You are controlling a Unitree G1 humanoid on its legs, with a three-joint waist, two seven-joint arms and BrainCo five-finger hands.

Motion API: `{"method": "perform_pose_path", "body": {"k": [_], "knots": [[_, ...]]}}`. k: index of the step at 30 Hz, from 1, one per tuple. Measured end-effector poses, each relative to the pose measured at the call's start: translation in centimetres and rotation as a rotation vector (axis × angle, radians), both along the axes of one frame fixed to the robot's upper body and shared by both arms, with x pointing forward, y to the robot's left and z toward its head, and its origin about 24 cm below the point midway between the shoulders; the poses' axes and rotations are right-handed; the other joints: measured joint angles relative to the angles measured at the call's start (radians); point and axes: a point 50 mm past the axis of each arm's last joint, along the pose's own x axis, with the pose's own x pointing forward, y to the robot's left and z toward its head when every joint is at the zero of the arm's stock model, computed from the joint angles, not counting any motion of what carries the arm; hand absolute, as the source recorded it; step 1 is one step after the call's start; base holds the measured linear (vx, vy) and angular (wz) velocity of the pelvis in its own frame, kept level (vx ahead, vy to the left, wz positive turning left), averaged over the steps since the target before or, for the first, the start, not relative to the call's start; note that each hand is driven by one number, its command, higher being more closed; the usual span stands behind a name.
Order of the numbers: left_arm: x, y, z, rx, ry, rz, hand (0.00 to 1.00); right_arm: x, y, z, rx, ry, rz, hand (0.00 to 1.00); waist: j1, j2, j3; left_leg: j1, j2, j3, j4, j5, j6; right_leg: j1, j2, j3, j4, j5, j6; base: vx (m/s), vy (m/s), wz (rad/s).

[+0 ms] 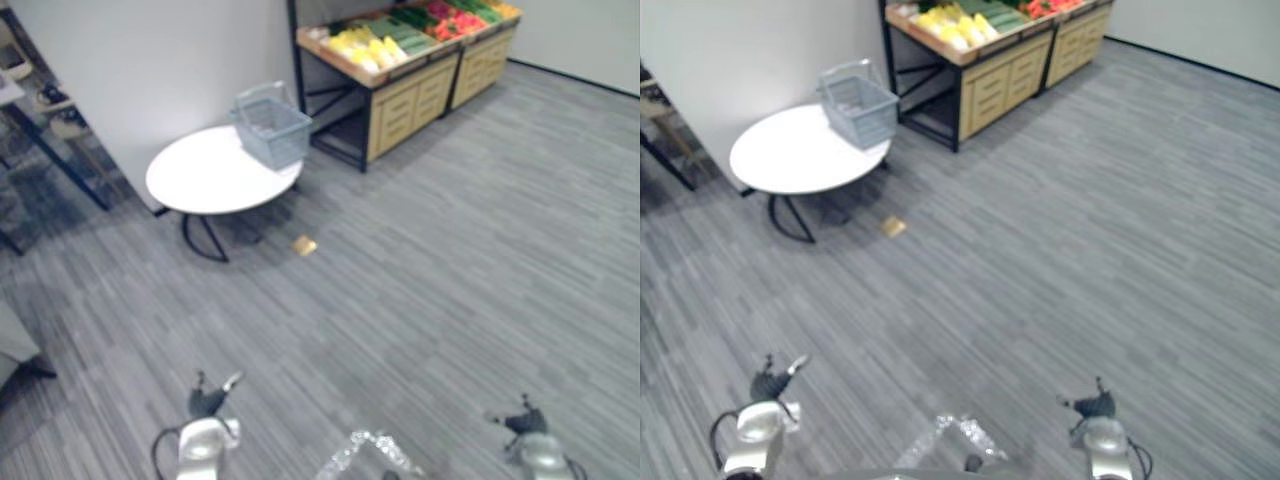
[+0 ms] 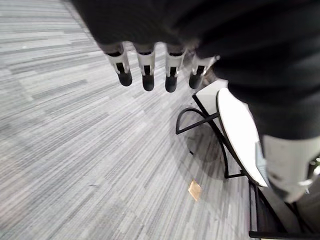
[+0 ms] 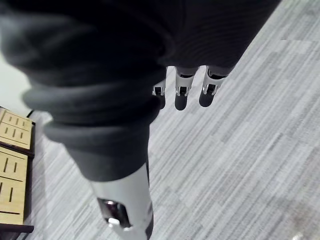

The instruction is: Pick vegetable in the basket

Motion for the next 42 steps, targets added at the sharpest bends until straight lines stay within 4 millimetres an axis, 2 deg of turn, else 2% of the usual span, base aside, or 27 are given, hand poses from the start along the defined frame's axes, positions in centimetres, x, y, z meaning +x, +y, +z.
{"method": "perform_pose_path", "body": {"k": [3, 11, 16, 19, 20, 21, 22, 23, 24, 25, 27, 29, 30, 32, 33, 34, 35, 36, 37, 38, 39, 40, 41, 42], "knots": [[0.2, -0.4, -0.1, -0.006, -0.004, -0.018, 0.0, 0.6, 0.2, 0.2, -0.002, -0.015, 0.014, 0.0, -0.01, -0.001, 0.0, -0.001, 0.0, 0.003, 0.0, -0.001, 0.0, -0.003, 0.0, 0.003, 0.0, 0.0, 0.0, -0.03, -0.02, -0.03], [0.1, -1.0, -0.3, -0.017, 0.005, -0.056, 0.0, 0.7, 0.3, 0.7, -0.018, -0.035, 0.036, 0.0, -0.011, 0.006, 0.003, -0.053, 0.013, 0.01, 0.024, -0.018, 0.009, -0.062, 0.01, 0.002, 0.05, -0.012, -0.009, -0.08, -0.033, -0.01], [0.2, -1.7, -0.5, -0.036, 0.014, -0.091, 0.0, 0.7, 0.3, 0.8, -0.022, -0.043, 0.035, 0.0, -0.013, 0.01, 0.007, -0.086, 0.013, 0.005, 0.033, -0.02, 0.006, -0.144, 0.002, -0.005, 0.173, -0.076, -0.013, -0.02, -0.043, 0.04], [0.0, -1.6, -0.6, -0.041, 0.016, -0.083, 0.0, 0.6, 0.3, 0.8, -0.022, -0.041, 0.035, 0.0, -0.013, 0.005, 0.011, -0.107, 0.029, 0.036, 0.092, -0.068, -0.019, -0.179, 0.001, -0.001, 0.248, -0.147, -0.028, 0.07, -0.055, -0.01], [-0.2, -1.6, -0.7, -0.044, 0.023, -0.077, 0.0, 0.5, 0.3, 0.8, -0.023, -0.041, 0.037, 0.0, -0.011, 0.005, 0.012, -0.144, 0.049, 0.048, 0.205, -0.121, -0.037, -0.187, 0.005, 0.002, 0.279, -0.178, -0.032, 0.13, -0.069, -0.01], [-0.5, -1.4, -1.0, -0.051, 0.037, -0.066, 0.0, 0.7, 0.5, 0.9, -0.021, -0.044, 0.049, 0.0, -0.013, 0.004, 0.022, -0.211, 0.08, 0.064, 0.392, -0.153, -0.053, -0.172, 0.01, 0.003, 0.289, -0.196, -0.04, 0.14, -0.081, -0.01], [-0.6, -1.4, -1.0, -0.052, 0.04, -0.062, 0.0, 0.8, 0.6, 0.9, -0.021, -0.046, 0.059, 0.0, -0.013, -0.001, 0.034, -0.25, 0.099, 0.076, 0.506, -0.154, -0.056, -0.157, 0.011, 0.003, 0.289, -0.2, -0.046, 0.16, -0.09, -0.09], [-1.0, -1.6, -1.3, -0.062, 0.051, -0.056, 0.0, 1.1, 0.5, 1.3, -0.037, -0.058, 0.078, 0.0, -0.01, 0.009, 0.056, -0.332, 0.153, 0.084, 0.74, -0.122, -0.057, -0.118, 0.026, 0.007, 0.289, -0.214, -0.056, 0.19, -0.064, -0.2], [-1.4, -1.8, -1.6, -0.072, 0.064, -0.05, 0.0, 1.3, 0.4, 1.6, -0.05, -0.072, 0.085, 0.0, -0.008, 0.017, 0.074, -0.386, 0.19, 0.086, 0.884, -0.1, -0.054, -0.084, 0.035, 0.016, 0.293, -0.232, -0.062, 0.33, -0.01, -0.31], [-2.1, -2.2, -2.0, -0.085, 0.089, -0.043, 0.0, 1.5, 0.0, 1.9, -0.066, -0.074, 0.095, 0.0, -0.006, 0.01, 0.084, -0.44, 0.211, 0.094, 0.987, -0.126, -0.045, -0.054, 0.031, 0.031, 0.301, -0.26, -0.066, 0.35, 0.045, -0.24], [-2.1, -2.2, -2.0, -0.086, 0.089, -0.045, 0.0, 1.8, -0.3, 2.2, -0.081, -0.08, 0.097, 0.0, -0.004, 0.004, 0.085, -0.493, 0.205, 0.119, 0.96, -0.155, -0.046, -0.038, 0.008, 0.045, 0.298, -0.281, -0.056, 0.3, 0.068, -0.2], [-2.1, -2.2, -2.0, -0.085, 0.088, -0.043, 0.0, 2.3, -0.6, 2.6, -0.093, -0.093, 0.101, 0.0, -0.001, -0.002, 0.088, -0.541, 0.171, 0.16, 0.795, -0.163, -0.053, -0.02, -0.033, 0.063, 0.27, -0.294, -0.044, 0.34, 0.117, -0.2], [-2.1, -2.2, -2.0, -0.085, 0.089, -0.043, 0.0, 2.5, -0.8, 2.7, -0.098, -0.097, 0.104, 0.0, 0.0, -0.003, 0.088, -0.562, 0.148, 0.178, 0.672, -0.14, -0.051, -0.005, -0.053, 0.069, 0.242, -0.293, -0.034, 0.45, 0.18, -0.17], [-2.1, -2.3, -2.0, -0.089, 0.087, -0.042, 0.0, 2.5, -1.1, 2.7, -0.104, -0.088, 0.099, 0.0, 0.024, 0.0, 0.087, -0.58, 0.093, 0.189, 0.309, 0.015, -0.035, 0.06, -0.09, 0.084, 0.153, -0.284, 0.0, 0.64, 0.284, -0.34], [-2.4, -2.3, -2.2, -0.092, 0.093, -0.037, 0.0, 2.5, -1.1, 2.5, -0.1, -0.081, 0.099, 0.0, 0.035, 0.01, 0.083, -0.576, 0.088, 0.178, 0.211, 0.074, -0.032, 0.075, -0.088, 0.088, 0.152, -0.29, 0.021, 0.6, 0.294, -0.47], [-3.0, -2.2, -2.4, -0.106, 0.103, -0.018, 0.0, 2.3, -0.7, 2.1, -0.085, -0.065, 0.103, 0.0, 0.043, 0.011, 0.08, -0.566, 0.079, 0.155, 0.203, 0.174, 0.008, 0.083, -0.097, 0.1, 0.176, -0.304, 0.045, 0.6, 0.31, -0.43], [-3.2, -2.1, -2.6, -0.115, 0.113, -0.004, 0.0, 2.2, 0.0, 1.6, -0.062, -0.054, 0.109, 0.0, 0.05, -0.016, 0.076, -0.551, 0.049, 0.153, 0.209, 0.186, 0.07, 0.071, -0.124, 0.111, 0.241, -0.312, 0.055, 0.62, 0.305, -0.15], [-3.5, -2.3, -2.8, -0.125, 0.121, -0.003, 0.0, 2.2, 0.9, 1.3, -0.039, -0.058, 0.118, 0.0, 0.045, -0.052, 0.073, -0.532, 0.012, 0.163, 0.216, 0.151, 0.094, 0.02, -0.164, 0.113, 0.372, -0.3, 0.076, 0.64, 0.294, 0.01], [-3.5, -2.4, -2.9, -0.13, 0.123, -0.004, 0.0, 2.1, 1.2, 1.2, -0.029, -0.054, 0.121, 0.0, 0.044, -0.07, 0.074, -0.52, -0.003, 0.168, 0.234, 0.125, 0.105, -0.004, -0.178, 0.121, 0.451, -0.283, 0.1, 0.65, 0.257, 0.18], [-3.7, -2.5, -3.1, -0.138, 0.133, -0.005, 0.0, 2.0, 1.7, 0.9, -0.009, -0.049, 0.124, 0.0, 0.041, -0.098, 0.081, -0.481, -0.027, 0.171, 0.281, 0.062, 0.125, -0.042, -0.198, 0.137, 0.616, -0.206, 0.157, 0.65, 0.229, 0.15], [-4.1, -2.6, -3.2, -0.143, 0.144, -0.004, 0.0, 2.0, 2.1, 0.7, 0.003, -0.044, 0.139, 0.0, 0.04, -0.107, 0.086, -0.407, -0.039, 0.16, 0.297, 0.001, 0.126, -0.08, -0.203, 0.14, 0.789, -0.037, 0.213, 0.63, 0.211, 0.15], [-4.2, -2.6, -3.3, -0.144, 0.148, -0.006, 0.0, 1.7, 2.3, 0.6, -0.003, -0.031, 0.153, 0.0, 0.039, -0.102, 0.089, -0.362, -0.038, 0.153, 0.291, -0.025, 0.126, -0.11, -0.206, 0.137, 0.9, 0.005, 0.237, 0.58, 0.195, 0.14], [-4.4, -2.7, -3.4, -0.143, 0.159, -0.017, 0.0, 2.0, 2.6, 0.7, -0.022, -0.028, 0.191, 0.0, 0.034, -0.09, 0.096, -0.271, -0.038, 0.136, 0.266, -0.058, 0.122, -0.176, -0.216, 0.1, 1.091, -0.011, 0.211, 0.53, 0.163, 0.19], [-4.4, -2.9, -3.5, -0.143, 0.164, -0.029, 0.0, 2.1, 2.7, 0.8, -0.028, -0.033, 0.207, 0.0, 0.023, -0.07, 0.099, -0.205, -0.037, 0.121, 0.23, -0.066, 0.121, -0.23, -0.225, 0.055, 1.183, -0.044, 0.15, 0.51, 0.146, 0.34]]}}
